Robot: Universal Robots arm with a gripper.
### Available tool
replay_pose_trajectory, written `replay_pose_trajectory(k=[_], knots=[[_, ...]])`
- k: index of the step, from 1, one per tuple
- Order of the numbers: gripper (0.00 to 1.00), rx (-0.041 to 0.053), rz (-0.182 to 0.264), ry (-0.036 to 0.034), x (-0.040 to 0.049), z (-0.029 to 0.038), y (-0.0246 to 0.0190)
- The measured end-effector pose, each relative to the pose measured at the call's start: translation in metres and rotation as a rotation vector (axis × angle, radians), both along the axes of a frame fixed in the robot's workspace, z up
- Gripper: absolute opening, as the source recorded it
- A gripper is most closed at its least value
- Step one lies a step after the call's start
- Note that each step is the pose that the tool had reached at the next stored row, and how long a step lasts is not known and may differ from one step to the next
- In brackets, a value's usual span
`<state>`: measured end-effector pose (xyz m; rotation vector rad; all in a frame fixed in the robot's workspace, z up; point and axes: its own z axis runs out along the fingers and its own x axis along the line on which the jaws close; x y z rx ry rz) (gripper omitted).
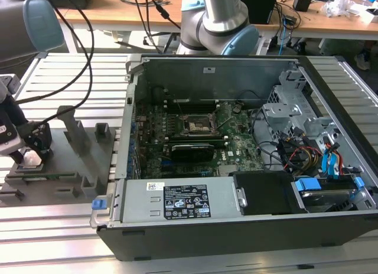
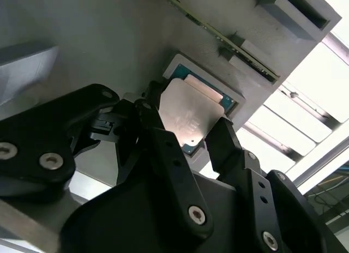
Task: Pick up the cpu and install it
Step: 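Pick up the cpu and move it towards the insertion slot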
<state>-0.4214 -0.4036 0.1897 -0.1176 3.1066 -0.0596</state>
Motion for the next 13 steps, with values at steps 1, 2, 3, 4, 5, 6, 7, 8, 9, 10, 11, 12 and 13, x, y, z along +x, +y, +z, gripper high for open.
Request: replay_pose_trajectory(k=[1,2,3,4,5,6,7,8,9,10,11,12,13], knots=[[0.6,0.0,0.0,0.0001,-0.0001,-0.0004,0.0],[0.6,0.0,0.0,0.0,-0.0002,-0.001,0.0],[0.6,-0.0001,0.0,0.0001,-0.0002,-0.0012,0.0],[0.6,0.0,0.0,-0.0001,-0.0002,-0.0013,0.0],[0.6,0.0,0.0,0.0,-0.0002,-0.0013,0.0],[0.6,0.0,0.0,-0.0001,-0.0002,-0.0015,0.0],[0.6,0.0001,0.0,-0.0002,-0.0002,-0.0019,0.0],[0.6,0.0,0.0,-0.0001,-0.0002,-0.0019,0.0],[0.6,0.0,0.0,0.0001,-0.0002,-0.0019,0.0],[0.6,0.0,0.0,0.0,-0.0002,-0.002,0.0],[0.6,0.0,0.0,-0.0001,-0.0002,-0.002,0.0],[0.6,0.0,0.0,-0.0001,-0.0002,-0.0022,0.0],[0.6,0.0,0.0,0.0,-0.0002,-0.0021,0.0]])
